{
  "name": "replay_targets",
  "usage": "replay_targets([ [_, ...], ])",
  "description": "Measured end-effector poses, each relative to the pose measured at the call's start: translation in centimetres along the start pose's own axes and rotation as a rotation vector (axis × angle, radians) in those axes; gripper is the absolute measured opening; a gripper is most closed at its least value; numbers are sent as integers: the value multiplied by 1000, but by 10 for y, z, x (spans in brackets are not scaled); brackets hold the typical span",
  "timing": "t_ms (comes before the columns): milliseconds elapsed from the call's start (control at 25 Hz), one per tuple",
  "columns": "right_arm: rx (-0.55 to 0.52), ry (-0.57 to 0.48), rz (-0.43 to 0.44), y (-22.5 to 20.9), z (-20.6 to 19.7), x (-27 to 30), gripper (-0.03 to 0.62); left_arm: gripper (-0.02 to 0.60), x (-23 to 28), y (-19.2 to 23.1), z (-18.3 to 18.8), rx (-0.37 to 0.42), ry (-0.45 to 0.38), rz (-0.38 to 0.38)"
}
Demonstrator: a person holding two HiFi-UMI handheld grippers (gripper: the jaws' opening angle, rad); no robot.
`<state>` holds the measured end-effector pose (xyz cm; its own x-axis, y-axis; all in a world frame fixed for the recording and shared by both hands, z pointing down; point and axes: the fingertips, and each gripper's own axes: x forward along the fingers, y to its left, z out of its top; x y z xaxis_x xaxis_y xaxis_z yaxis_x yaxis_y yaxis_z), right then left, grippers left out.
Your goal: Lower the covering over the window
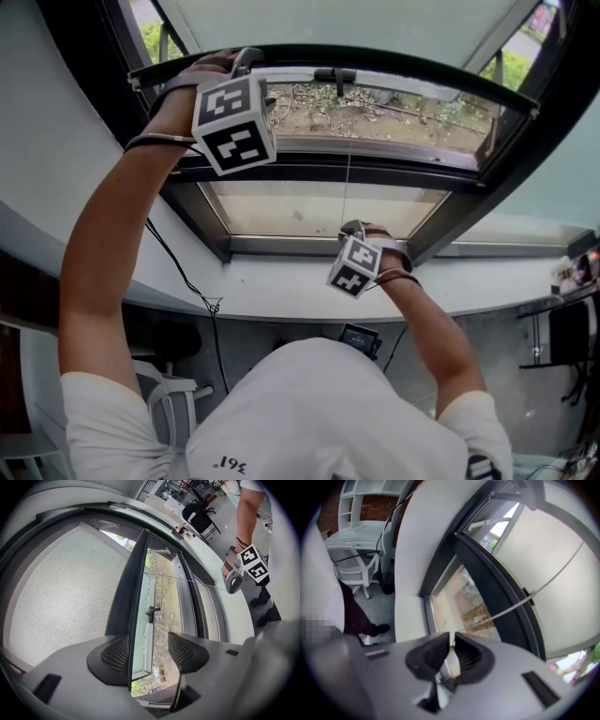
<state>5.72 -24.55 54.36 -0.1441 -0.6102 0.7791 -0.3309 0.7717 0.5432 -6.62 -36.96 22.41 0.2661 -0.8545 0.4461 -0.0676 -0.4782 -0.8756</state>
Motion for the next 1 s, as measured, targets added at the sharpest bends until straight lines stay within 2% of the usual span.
replay_targets([
  [400,-9,42,66,26,-19,16,41,262,16,-34,-6,-24,7,-58],
  [760,4,62,87,34,-28,23,43,262,21,-46,-8,-60,8,-96],
  [1000,9,67,104,41,-29,28,43,262,23,-54,-10,-41,23,-99],
])
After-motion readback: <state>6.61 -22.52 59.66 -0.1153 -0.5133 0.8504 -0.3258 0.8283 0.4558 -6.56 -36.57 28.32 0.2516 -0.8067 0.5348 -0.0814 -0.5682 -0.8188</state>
